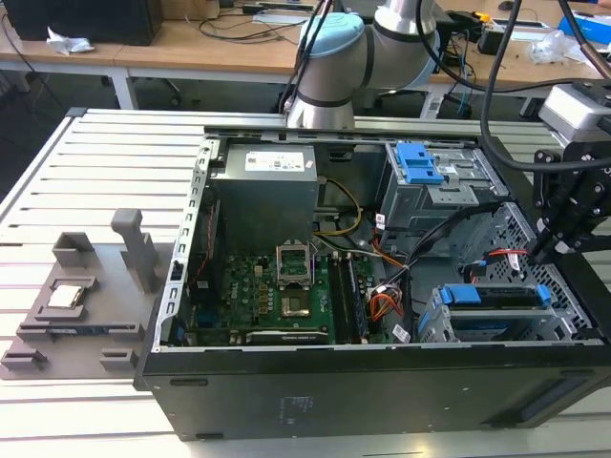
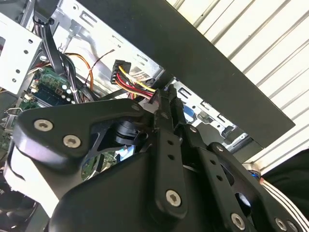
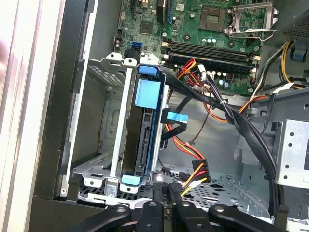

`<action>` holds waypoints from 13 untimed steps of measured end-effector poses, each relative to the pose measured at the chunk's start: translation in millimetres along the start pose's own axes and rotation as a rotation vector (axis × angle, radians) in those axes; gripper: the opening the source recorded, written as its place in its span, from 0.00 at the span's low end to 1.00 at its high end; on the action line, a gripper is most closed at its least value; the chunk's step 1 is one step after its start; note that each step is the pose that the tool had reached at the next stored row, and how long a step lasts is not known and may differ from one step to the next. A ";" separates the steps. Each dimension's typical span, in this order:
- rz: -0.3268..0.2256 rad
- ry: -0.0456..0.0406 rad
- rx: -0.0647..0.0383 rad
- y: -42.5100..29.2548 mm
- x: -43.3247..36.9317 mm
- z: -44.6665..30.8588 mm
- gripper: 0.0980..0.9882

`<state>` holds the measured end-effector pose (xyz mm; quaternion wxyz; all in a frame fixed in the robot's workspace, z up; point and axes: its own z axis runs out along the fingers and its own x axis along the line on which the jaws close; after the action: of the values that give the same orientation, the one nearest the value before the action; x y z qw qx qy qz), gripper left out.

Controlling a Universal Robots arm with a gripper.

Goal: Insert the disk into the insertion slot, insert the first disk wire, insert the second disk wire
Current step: 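Insert the first disk wire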

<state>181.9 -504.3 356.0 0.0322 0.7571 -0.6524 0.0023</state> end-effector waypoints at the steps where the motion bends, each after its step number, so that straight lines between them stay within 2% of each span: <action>1: 0.000 0.0000 0.000 0.0 0.0 0.0 0.07; 4: 0.000 -0.0006 0.000 0.0 0.0 -1.0 0.07; 6: 0.000 0.0001 0.000 0.4 0.3 -7.9 0.07; 8: 0.000 -0.0013 0.001 1.5 0.2 -9.0 0.07; 9: 0.000 -0.0036 0.001 3.8 -0.1 -9.0 0.07; 10: 0.000 -0.0053 0.001 10.2 -0.6 -8.4 0.07; 12: 0.000 -0.0054 0.001 14.5 0.5 -7.9 0.07; 13: 0.000 -0.0053 0.001 18.1 3.9 -7.3 0.07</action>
<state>164.9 -510.5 364.3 0.0300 0.7572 -0.6524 0.0008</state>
